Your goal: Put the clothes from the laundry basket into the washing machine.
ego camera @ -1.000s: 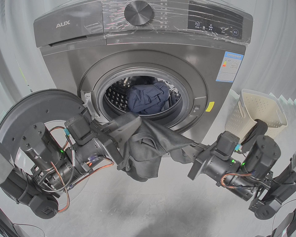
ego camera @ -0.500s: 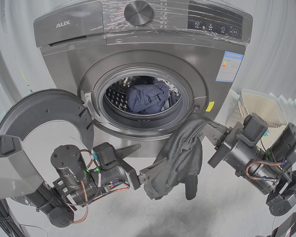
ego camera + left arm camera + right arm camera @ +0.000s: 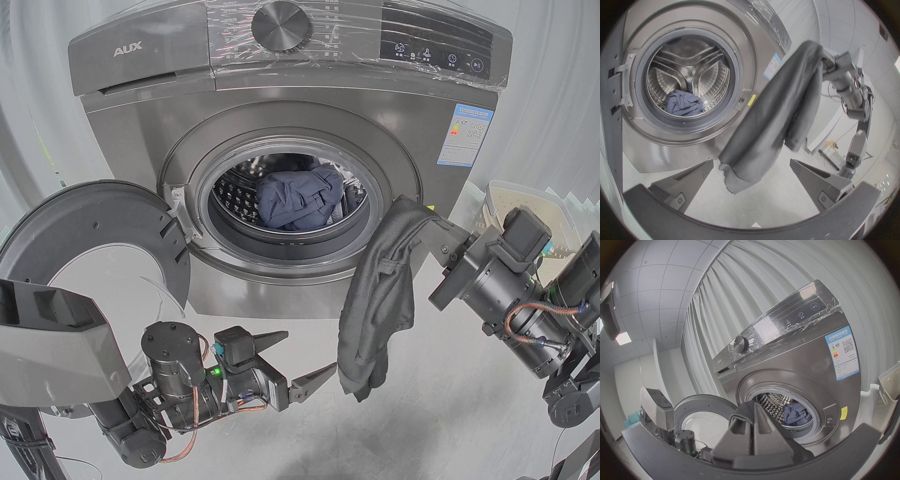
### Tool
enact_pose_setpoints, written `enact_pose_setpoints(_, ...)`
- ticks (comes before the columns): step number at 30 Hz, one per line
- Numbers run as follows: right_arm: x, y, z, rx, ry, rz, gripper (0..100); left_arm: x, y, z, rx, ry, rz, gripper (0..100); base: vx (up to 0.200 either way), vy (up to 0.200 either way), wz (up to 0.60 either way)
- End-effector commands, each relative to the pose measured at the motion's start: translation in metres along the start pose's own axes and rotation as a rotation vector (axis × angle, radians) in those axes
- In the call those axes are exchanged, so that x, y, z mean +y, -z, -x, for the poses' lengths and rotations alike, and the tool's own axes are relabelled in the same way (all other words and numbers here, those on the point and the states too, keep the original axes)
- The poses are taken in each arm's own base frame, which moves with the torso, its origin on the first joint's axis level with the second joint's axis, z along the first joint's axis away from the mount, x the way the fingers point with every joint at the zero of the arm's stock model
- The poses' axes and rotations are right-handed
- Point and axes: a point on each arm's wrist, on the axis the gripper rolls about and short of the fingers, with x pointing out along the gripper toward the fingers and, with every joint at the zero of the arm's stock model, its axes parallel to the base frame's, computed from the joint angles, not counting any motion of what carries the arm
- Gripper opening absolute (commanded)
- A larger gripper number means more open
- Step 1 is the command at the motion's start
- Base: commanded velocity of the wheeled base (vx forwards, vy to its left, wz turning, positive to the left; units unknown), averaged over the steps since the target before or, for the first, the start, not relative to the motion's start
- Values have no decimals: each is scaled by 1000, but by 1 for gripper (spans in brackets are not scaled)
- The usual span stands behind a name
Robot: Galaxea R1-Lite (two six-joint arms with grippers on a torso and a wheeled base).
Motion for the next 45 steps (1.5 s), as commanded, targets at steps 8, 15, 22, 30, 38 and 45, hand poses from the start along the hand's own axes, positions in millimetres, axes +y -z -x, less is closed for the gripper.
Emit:
enact_pose_setpoints(8,-2,-5,-5,-23,-8,-1,0,1,34,-12,112,5,-24,100,0,0,0)
enact_pose_setpoints(15,1,-1,-5,-9,-33,-9,0,5,39,-36,86,7,-31,100,0,0,0)
enact_pose_setpoints(22,1,-1,-5,-11,-30,-10,0,19,51,-62,62,-48,-34,100,0,0,0)
enact_pose_setpoints(30,1,-1,-6,-13,-29,-9,0,28,50,-87,-9,-90,-42,100,0,0,0)
enact_pose_setpoints(38,-7,5,-15,-6,18,-2,0,8,44,-67,27,-49,-45,100,0,0,0)
enact_pose_setpoints(45,-9,14,-22,8,49,-4,0,-12,48,-63,51,4,-49,100,0,0,0)
